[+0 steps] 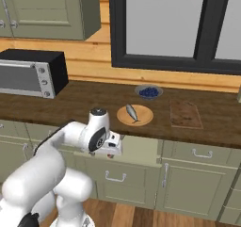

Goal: Pick up the knife from the drawer and place it on the cutting board. Then place the meat from the plate to the cutting board.

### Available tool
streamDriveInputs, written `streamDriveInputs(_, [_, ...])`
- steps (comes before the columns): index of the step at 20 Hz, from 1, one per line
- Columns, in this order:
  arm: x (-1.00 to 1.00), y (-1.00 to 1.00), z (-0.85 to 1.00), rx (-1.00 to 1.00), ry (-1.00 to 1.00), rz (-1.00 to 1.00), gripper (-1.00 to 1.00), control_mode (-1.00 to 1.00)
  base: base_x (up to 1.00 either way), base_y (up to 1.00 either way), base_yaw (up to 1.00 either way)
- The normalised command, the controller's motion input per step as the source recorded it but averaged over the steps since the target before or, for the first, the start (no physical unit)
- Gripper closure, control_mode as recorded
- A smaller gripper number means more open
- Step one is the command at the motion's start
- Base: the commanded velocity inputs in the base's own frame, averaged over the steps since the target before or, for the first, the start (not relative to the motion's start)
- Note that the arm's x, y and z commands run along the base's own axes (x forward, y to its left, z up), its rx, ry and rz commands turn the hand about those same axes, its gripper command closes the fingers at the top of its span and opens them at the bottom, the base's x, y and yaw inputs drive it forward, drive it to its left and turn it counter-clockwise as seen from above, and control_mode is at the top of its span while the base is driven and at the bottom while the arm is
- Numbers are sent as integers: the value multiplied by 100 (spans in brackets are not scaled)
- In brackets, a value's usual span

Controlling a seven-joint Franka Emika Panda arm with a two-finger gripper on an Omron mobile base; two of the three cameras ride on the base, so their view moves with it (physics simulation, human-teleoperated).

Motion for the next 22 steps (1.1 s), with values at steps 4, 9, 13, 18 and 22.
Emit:
streamDriveInputs(4, [100,1,-7,0,4,0,-100,-100,0,0,0])
streamDriveInputs(9, [99,0,-54,5,11,3,-100,-100,0,0,0])
streamDriveInputs(13, [66,0,-41,0,0,0,-100,-100,0,0,0])
streamDriveInputs(18, [43,0,-27,0,-2,0,-100,-100,0,0,0])
streamDriveInputs(22, [32,0,-75,0,0,0,-100,-100,0,0,0])
